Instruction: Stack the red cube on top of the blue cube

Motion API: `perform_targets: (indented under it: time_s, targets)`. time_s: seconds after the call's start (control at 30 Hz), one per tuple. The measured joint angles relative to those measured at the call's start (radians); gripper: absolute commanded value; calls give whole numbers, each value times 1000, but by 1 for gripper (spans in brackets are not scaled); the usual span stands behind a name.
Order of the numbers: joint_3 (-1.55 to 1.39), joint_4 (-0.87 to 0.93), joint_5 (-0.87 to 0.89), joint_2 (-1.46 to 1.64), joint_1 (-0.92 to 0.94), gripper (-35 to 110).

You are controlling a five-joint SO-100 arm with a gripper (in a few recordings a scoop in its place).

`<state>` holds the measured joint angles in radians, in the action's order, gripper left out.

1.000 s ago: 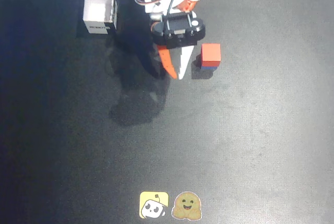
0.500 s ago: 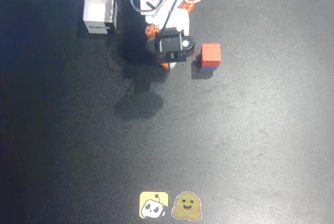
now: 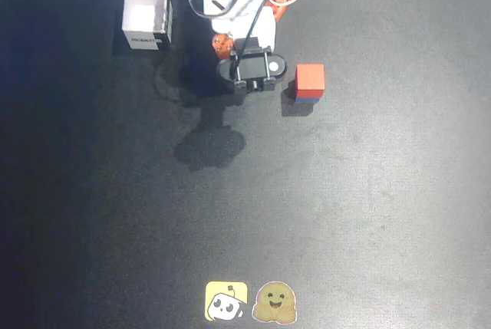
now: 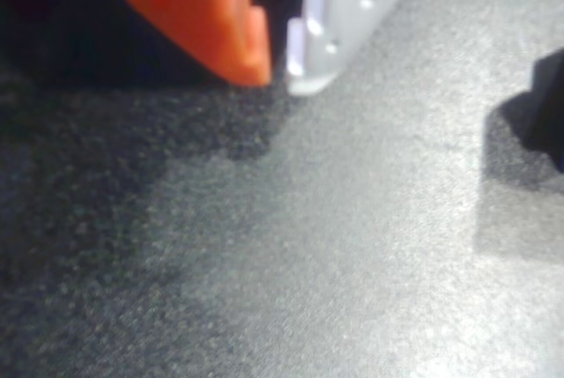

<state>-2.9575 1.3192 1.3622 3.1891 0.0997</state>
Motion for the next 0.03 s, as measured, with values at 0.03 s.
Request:
perform_targets:
  time_s: [0.03]
  targets:
    - [0,0,2,0,0,0]
